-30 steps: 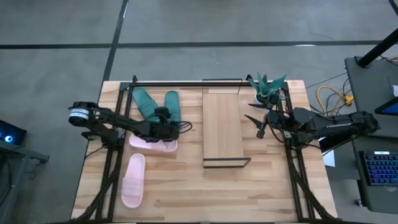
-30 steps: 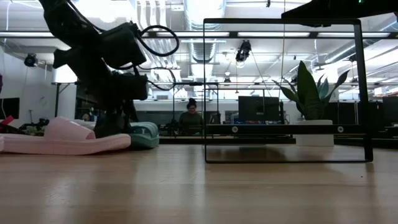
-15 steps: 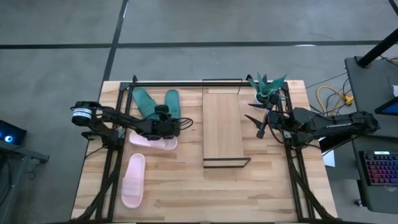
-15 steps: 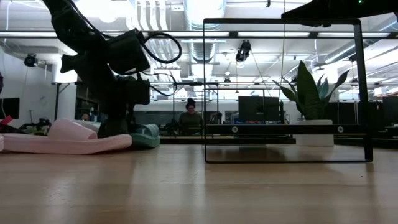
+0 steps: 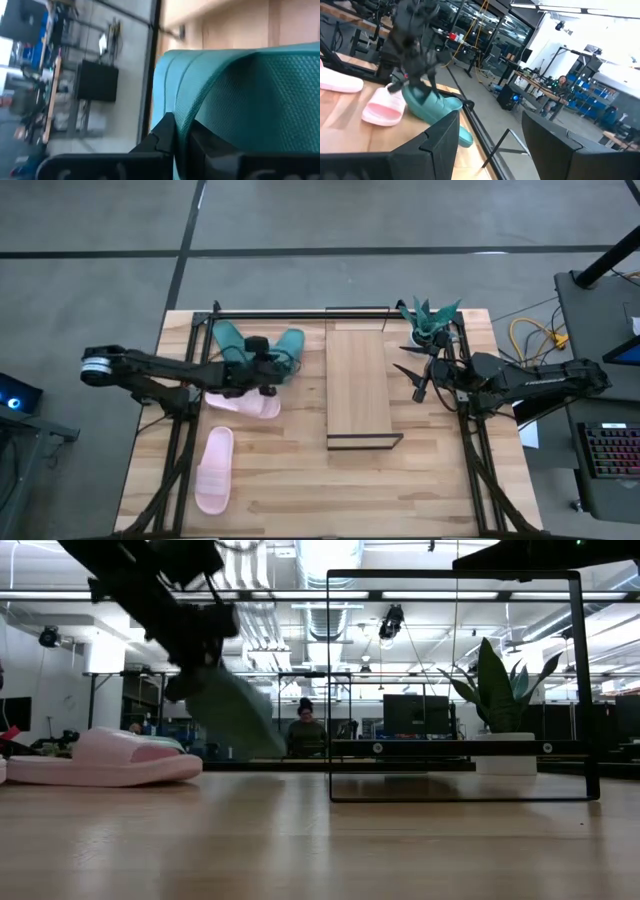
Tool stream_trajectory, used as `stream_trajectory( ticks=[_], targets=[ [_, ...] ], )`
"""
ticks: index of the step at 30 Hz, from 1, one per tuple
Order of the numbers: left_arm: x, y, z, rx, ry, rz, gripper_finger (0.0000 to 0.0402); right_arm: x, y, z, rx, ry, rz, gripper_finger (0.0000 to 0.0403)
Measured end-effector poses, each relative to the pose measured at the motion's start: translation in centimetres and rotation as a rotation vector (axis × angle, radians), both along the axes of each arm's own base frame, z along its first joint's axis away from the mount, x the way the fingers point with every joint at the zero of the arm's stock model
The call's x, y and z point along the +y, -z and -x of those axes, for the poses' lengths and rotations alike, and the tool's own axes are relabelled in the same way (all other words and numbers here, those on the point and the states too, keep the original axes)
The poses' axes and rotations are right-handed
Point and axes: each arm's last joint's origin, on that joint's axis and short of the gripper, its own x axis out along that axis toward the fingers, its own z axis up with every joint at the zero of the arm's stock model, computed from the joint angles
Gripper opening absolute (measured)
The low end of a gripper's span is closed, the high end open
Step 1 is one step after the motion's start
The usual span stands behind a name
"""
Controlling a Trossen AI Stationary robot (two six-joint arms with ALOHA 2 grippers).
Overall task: Pick and place slides into the shelf
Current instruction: Put the right blue slide on the shelf
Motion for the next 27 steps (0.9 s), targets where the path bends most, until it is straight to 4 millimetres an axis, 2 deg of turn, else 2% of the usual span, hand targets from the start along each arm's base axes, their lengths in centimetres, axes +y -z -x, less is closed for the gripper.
stream_trajectory(
  ticks=[8, 14, 18, 22, 27],
  targets=[
    [-0.6, -4.2, 1.7, -0.203, 0.238, 0.03, 0.0001, 0.1, 0.0, -0.1, 0.033, -0.02, 0.096, 0.0205],
    [-1.3, -6.9, 2.1, -0.392, 0.486, 0.016, 0.0, 0.7, 0.6, -0.8, 0.088, -0.24, 0.188, 0.0206],
    [-1.6, -7.7, 1.8, -0.466, 0.614, -0.012, 0.0, 0.8, 0.1, -1.7, 0.097, -0.239, 0.169, 0.021],
    [-1.6, -7.9, 1.1, -0.508, 0.631, -0.037, 0.0, 1.1, -0.2, -3.2, 0.156, -0.3, 0.141, 0.0235],
    [-1.5, -7.3, -0.1, -0.493, 0.644, -0.064, 0.0, 1.0, -0.8, -5.9, 0.27, -0.217, 0.21, 0.0267]
  ],
)
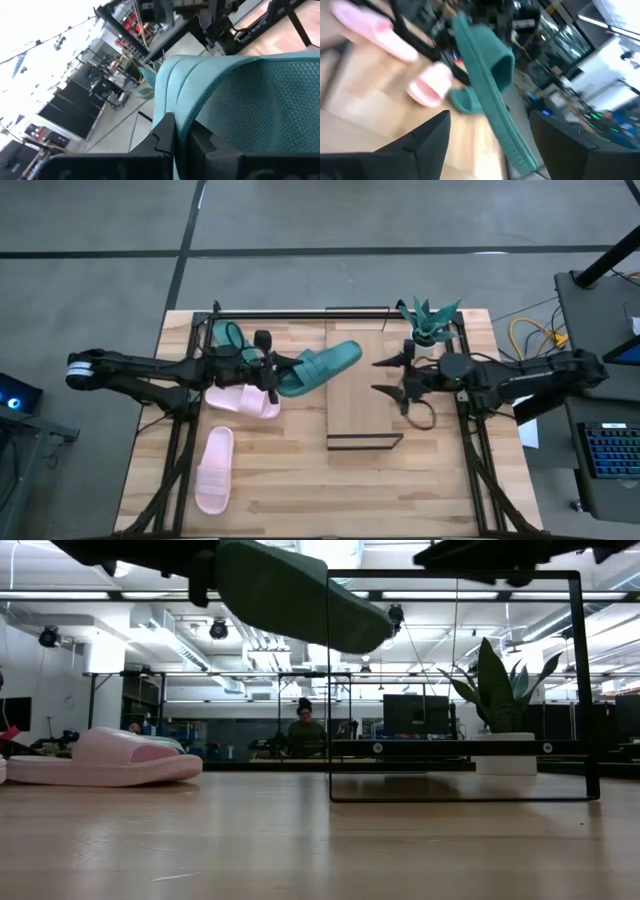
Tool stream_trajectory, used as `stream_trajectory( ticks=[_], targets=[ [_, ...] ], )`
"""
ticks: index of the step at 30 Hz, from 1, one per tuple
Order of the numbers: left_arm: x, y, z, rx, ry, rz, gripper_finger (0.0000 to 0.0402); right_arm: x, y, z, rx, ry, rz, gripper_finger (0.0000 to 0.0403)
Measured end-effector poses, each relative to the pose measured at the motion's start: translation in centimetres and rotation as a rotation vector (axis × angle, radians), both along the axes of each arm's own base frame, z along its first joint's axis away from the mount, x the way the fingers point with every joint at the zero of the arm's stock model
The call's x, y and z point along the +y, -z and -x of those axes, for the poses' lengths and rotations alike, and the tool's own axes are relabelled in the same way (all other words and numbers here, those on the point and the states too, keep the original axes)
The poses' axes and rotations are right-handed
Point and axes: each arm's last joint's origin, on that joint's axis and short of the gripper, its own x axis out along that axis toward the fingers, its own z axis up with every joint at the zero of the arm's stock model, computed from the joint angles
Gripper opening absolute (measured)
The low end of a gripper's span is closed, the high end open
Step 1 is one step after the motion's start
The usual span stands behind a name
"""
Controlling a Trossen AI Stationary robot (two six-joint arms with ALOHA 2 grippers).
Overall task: Pick and place slides into the shelf
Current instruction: Put the right blue slide on the shelf
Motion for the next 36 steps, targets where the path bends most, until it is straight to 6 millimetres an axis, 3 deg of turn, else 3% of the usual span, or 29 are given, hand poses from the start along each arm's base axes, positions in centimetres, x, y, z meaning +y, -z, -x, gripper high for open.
stream_trajectory(
  ticks=[10, 28, 32, 36],
  targets=[
    [0.0, 0.2, -0.6, -0.005, 0.007, -0.009, 0.0, 0.0, -0.9, -3.8, 0.185, 0.071, 0.14, 0.0262],
    [-0.3, -0.4, -0.4, -0.051, 0.102, -0.003, 0.0, -0.1, -0.9, -7.5, 0.272, 0.171, 0.26, 0.025],
    [-0.3, -0.1, -0.4, -0.041, 0.104, -0.001, 0.0, -0.1, -0.9, -7.7, 0.277, 0.169, 0.267, 0.0226],
    [-0.4, -0.2, -0.3, -0.044, 0.105, -0.001, 0.0, -0.1, -1.0, -7.6, 0.272, 0.169, 0.271, 0.0171]
  ],
)
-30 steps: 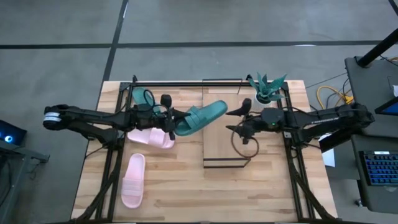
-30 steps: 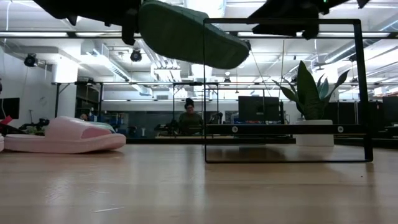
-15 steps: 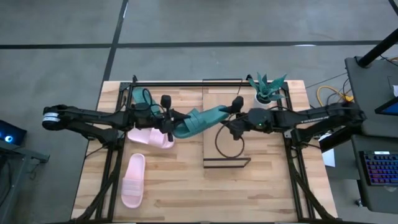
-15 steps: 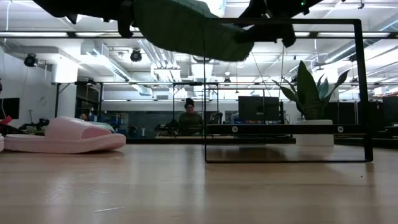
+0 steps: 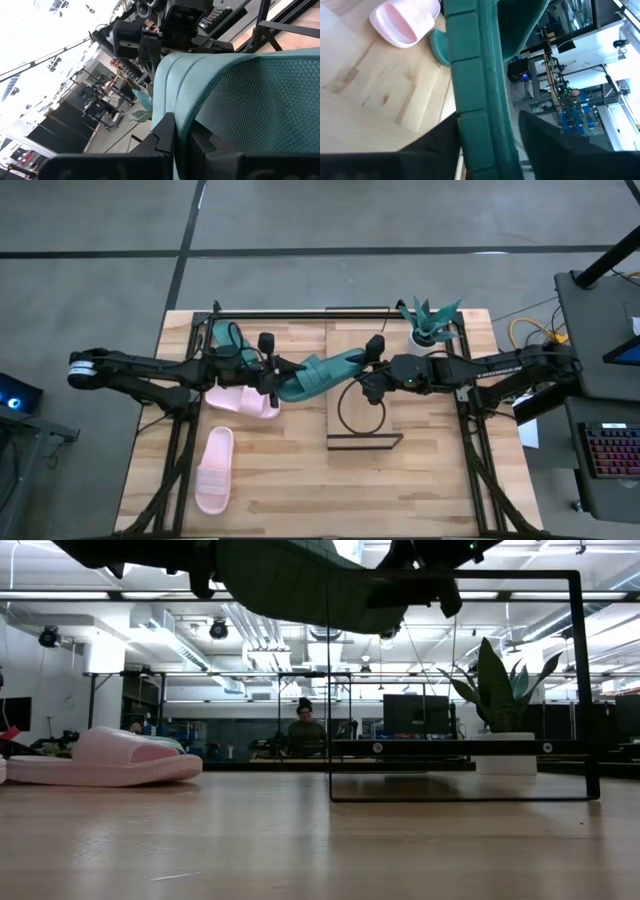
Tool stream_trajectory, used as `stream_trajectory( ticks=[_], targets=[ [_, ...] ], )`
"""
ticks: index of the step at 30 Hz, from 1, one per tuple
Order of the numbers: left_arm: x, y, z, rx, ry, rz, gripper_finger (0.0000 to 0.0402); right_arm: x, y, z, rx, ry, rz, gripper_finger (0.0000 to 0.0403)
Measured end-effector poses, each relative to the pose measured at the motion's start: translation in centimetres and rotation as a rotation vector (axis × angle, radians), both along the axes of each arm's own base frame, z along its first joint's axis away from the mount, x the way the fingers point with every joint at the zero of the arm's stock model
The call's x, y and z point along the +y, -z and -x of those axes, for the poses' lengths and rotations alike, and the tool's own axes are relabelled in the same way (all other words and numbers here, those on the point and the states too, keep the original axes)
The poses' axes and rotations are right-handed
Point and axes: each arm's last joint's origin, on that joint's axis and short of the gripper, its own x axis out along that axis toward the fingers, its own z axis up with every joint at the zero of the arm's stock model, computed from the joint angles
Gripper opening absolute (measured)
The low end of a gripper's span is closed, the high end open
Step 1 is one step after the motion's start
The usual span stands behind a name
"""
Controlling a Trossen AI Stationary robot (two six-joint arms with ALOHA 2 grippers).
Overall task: Pick and place slides into the shelf
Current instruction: Put the right blue slide on the shelf
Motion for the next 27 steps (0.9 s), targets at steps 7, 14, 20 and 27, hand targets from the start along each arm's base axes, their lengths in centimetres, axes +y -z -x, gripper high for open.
stream_trajectory(
  ticks=[7, 14, 20, 27],
  targets=[
    [0.01, -0.19, 0.0, -0.007, -0.001, -0.001, 0.0, 0.0, 0.04, 0.27, 0.025, -0.006, 0.007, 0.0056],
    [0.02, -0.3, 0.0, -0.02, -0.002, 0.002, 0.0002, 0.0, 0.13, 0.31, 0.033, -0.005, 0.004, 0.0056],
    [0.03, -0.39, 0.03, -0.034, -0.006, 0.022, 0.0059, -0.17, 0.07, 0.39, 0.024, 0.064, 0.019, 0.0056],
    [0.1, -0.83, 0.42, -0.062, -0.034, 0.113, 0.015, -0.25, 0.08, 0.43, 0.017, 0.1, 0.014, 0.0056]
  ],
)
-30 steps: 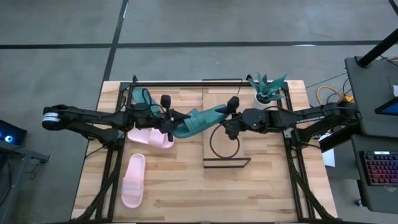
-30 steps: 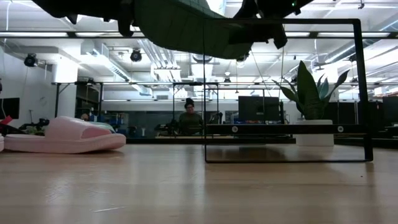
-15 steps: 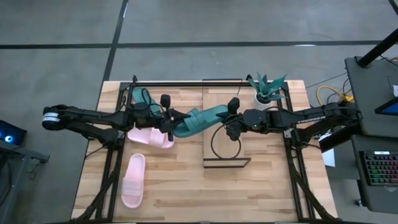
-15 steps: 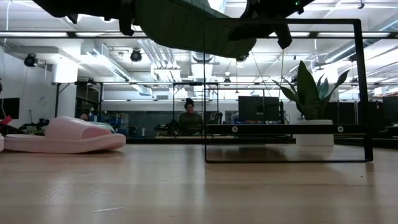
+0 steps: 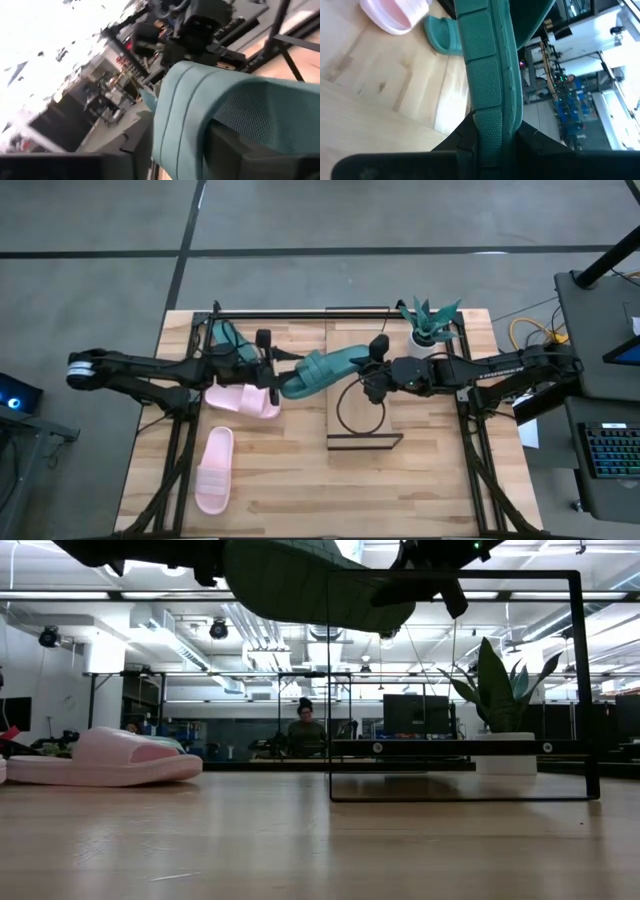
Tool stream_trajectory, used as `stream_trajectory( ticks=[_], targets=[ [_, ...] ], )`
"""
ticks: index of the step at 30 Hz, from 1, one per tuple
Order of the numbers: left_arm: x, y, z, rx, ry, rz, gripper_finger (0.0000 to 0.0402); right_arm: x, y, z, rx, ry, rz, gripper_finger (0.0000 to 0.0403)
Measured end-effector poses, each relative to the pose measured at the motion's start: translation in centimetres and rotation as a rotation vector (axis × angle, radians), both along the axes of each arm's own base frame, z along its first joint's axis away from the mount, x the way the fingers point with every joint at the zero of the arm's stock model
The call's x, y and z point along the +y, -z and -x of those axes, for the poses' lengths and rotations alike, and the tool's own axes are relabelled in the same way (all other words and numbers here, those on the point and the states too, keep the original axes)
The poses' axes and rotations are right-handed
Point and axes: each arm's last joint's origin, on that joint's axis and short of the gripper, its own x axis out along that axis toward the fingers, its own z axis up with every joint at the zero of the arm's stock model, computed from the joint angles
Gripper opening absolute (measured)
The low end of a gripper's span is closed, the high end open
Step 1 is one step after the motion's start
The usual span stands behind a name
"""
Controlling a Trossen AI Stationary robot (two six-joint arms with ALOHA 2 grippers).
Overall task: Pick and place slides into the shelf
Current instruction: Put the right blue slide on the shelf
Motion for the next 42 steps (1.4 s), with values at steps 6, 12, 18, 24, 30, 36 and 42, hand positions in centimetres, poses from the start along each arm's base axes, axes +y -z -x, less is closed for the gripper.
stream_trajectory(
  ticks=[6, 12, 18, 24, 30, 36, 42],
  targets=[
    [0.1, -0.9, 1.7, -0.039, -0.063, 0.134, 0.0202, -0.5, 0.2, 0.4, 0.017, 0.166, 0.068, 0.0056],
    [0.0, -1.5, 3.1, -0.061, -0.065, 0.232, 0.0216, -0.8, 1.4, 0.9, 0.048, 0.25, 0.073, 0.0056],
    [0.0, -1.2, 3.5, -0.055, -0.066, 0.251, 0.0217, -1.8, 4.2, 1.7, 0.135, 0.28, 0.088, 0.0056],
    [0.0, -0.9, 3.3, -0.032, -0.069, 0.25, 0.0217, -3.4, 6.2, 2.4, 0.2, 0.302, 0.086, 0.0055],
    [0.0, -0.5, 3.2, -0.002, -0.074, 0.25, 0.0217, -4.8, 7.8, 3.1, 0.228, 0.304, 0.122, 0.0055],
    [0.0, -0.4, 3.2, 0.004, -0.076, 0.251, 0.0217, -6.0, 8.7, 3.6, 0.235, 0.31, 0.136, 0.0055],
    [0.0, -0.4, 3.2, 0.004, -0.075, 0.251, 0.0217, -6.7, 9.6, 4.1, 0.251, 0.264, 0.144, 0.0055]
  ],
)
